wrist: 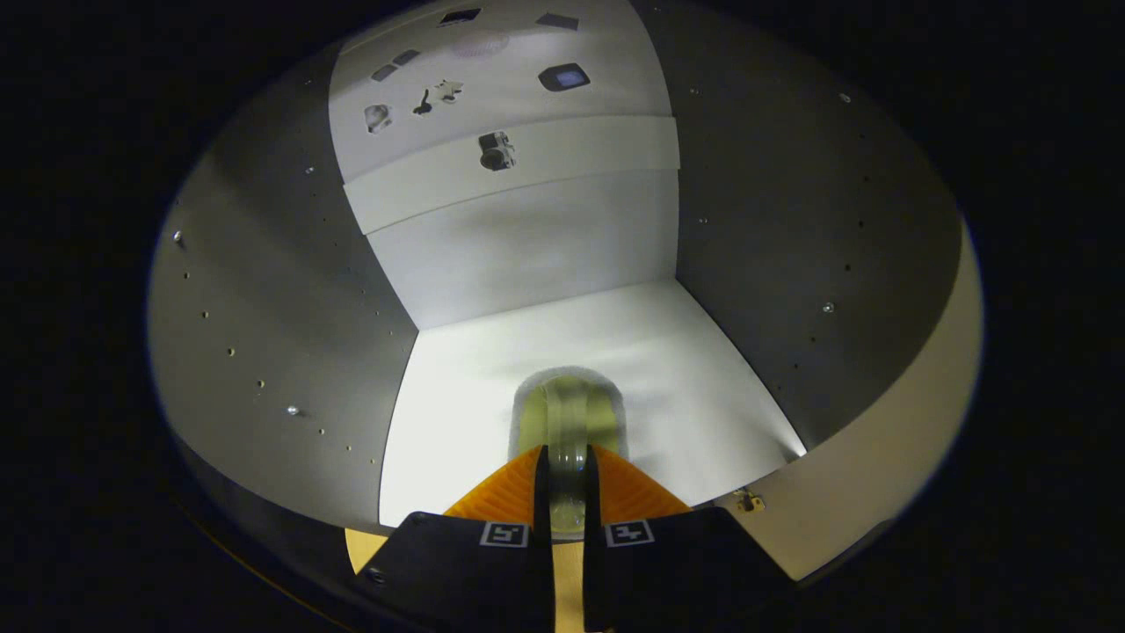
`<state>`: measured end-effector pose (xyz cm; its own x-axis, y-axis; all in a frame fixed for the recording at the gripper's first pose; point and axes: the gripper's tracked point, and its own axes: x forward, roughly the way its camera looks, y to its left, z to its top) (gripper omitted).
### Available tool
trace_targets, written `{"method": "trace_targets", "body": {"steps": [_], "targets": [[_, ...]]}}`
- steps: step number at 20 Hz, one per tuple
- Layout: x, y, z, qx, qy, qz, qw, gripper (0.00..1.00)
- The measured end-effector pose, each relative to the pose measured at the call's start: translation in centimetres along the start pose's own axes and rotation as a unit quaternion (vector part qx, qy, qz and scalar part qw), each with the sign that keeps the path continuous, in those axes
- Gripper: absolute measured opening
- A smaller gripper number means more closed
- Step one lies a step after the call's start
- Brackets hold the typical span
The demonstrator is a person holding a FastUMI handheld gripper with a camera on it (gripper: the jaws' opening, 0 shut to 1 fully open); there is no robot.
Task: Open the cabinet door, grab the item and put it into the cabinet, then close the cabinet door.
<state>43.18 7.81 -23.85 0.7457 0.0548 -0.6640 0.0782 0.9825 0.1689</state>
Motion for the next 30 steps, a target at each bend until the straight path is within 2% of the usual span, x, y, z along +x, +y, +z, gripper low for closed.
{"method": "trace_targets", "body": {"steps": [7, 11, 13, 17, 21, 25, 30], "targets": [[2.1, 0.3, 1.3, 0.005, -0.001, -0.008, 1.0, 0.19], [2.7, 0.2, 1.0, 0.007, 0.006, -0.007, 1.0, 0.28], [2.3, 0.3, 1.4, 0.011, -0.001, -0.004, 1.0, 0.37], [-0.1, 1.0, 2.8, 0.009, -0.044, 0.013, 0.999, 0.99], [-6.2, 1.4, 3.9, -0.03, -0.128, 0.024, 0.991, 0.99], [-14.8, 1.6, 4.8, -0.053, -0.229, 0.029, 0.972, 0.98], [-26.2, 1.2, 2.7, -0.074, -0.314, 0.024, 0.946, 0.98]]}}
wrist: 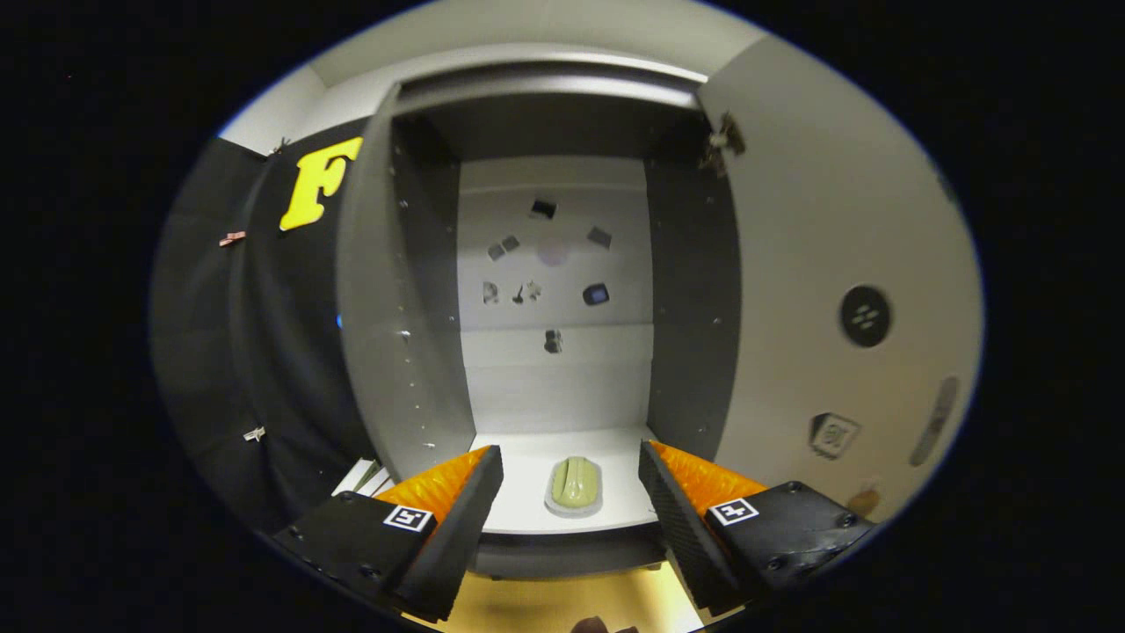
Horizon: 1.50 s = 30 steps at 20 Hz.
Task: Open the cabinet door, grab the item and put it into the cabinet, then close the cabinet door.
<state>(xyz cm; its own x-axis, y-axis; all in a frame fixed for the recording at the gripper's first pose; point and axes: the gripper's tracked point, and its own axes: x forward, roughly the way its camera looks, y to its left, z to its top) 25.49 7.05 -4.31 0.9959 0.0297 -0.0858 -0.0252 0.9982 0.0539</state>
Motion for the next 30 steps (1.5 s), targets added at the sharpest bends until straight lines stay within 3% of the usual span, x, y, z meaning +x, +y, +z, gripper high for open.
{"method": "trace_targets", "body": {"steps": [7, 14, 20, 25, 30], "targets": [[-13.0, -1.7, 2.6, -0.005, -0.053, -0.011, 0.999, 0.98], [-21.6, -6.3, 3.6, -0.011, -0.06, -0.032, 0.998, 0.99], [-25.9, -12.8, 4.9, 0.009, -0.072, -0.078, 0.994, 0.99], [-29.1, -20.7, 5.6, 0.008, -0.081, -0.149, 0.986, 0.99], [-28.1, -30.0, 2.8, -0.005, -0.057, -0.218, 0.974, 0.98]]}}
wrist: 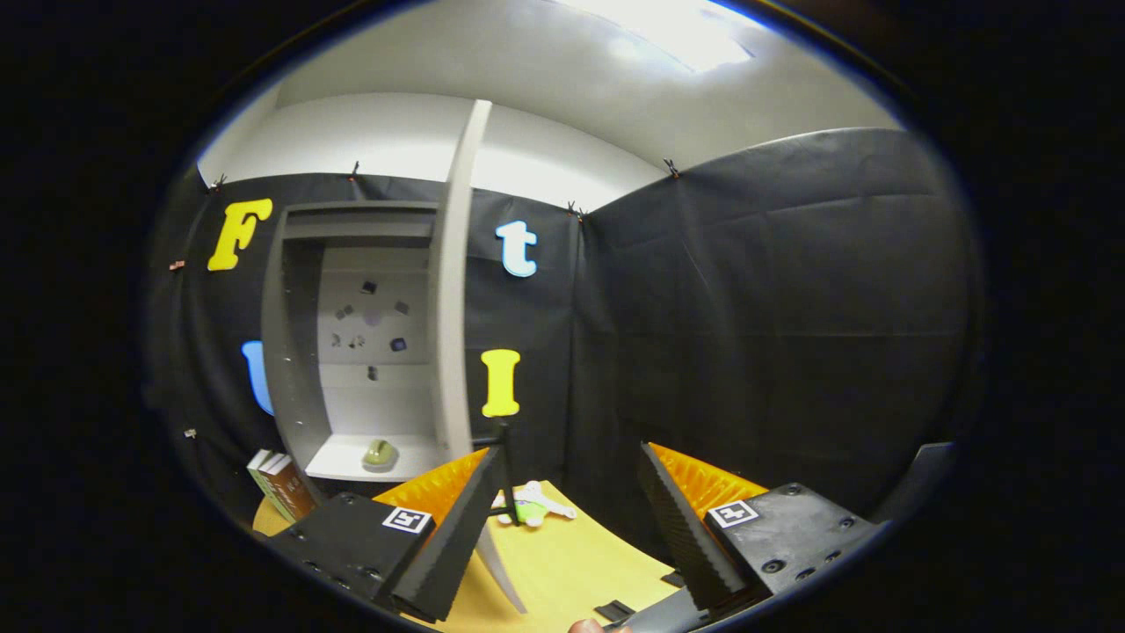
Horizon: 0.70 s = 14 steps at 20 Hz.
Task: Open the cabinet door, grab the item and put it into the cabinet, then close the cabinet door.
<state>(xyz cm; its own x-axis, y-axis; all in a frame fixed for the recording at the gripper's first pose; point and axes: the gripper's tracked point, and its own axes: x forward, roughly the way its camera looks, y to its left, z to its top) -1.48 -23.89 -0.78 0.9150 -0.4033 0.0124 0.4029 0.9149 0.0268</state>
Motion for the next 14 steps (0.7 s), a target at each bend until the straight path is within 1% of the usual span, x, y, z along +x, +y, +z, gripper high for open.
{"method": "trace_targets", "body": {"steps": [4, 6, 10, 14], "targets": [[3.4, -1.3, -3.3, 0.007, 0.037, -0.005, 0.999, 0.98], [4.8, -1.1, -4.2, 0.015, 0.045, -0.001, 0.999, 0.98], [5.4, 0.5, -5.5, 0.016, 0.055, 0.019, 0.998, 0.97], [5.8, 0.9, -5.2, 0.003, 0.047, 0.013, 0.999, 0.95]]}}
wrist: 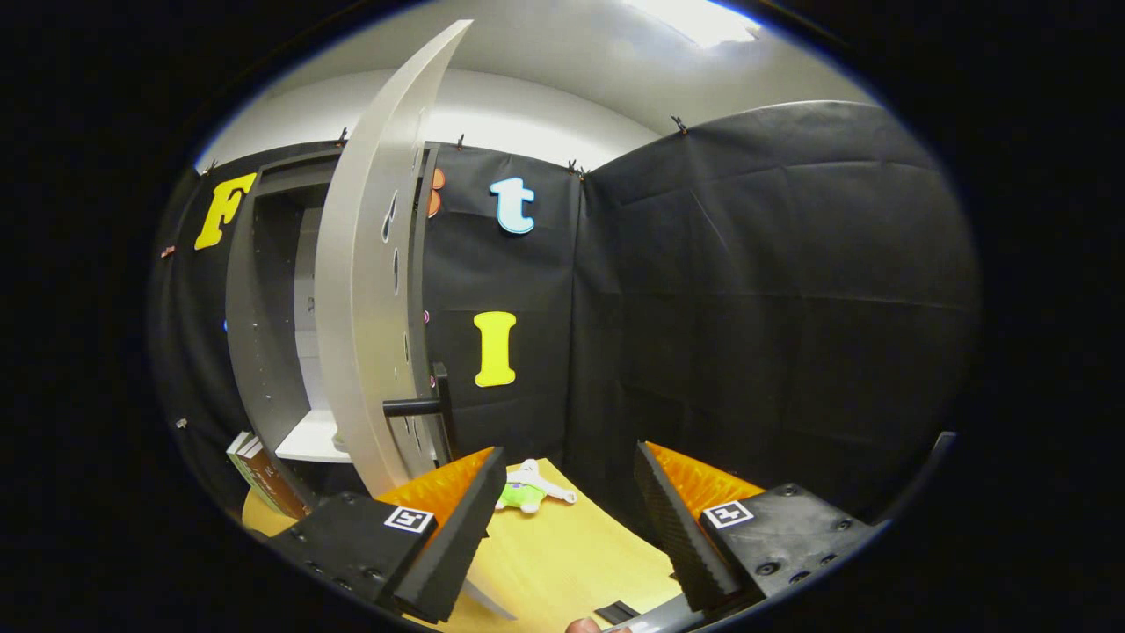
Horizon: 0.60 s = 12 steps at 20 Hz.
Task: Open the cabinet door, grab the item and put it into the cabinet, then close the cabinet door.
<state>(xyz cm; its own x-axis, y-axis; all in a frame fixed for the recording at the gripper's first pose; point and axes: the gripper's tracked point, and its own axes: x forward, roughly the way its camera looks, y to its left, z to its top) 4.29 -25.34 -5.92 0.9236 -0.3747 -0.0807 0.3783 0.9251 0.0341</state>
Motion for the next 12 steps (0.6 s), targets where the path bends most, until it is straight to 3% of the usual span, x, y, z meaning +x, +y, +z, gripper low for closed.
{"method": "trace_targets", "body": {"steps": [12], "targets": [[-0.6, 1.0, -0.1, 0.025, 0.002, -0.005, 1.0, 0.96]]}}
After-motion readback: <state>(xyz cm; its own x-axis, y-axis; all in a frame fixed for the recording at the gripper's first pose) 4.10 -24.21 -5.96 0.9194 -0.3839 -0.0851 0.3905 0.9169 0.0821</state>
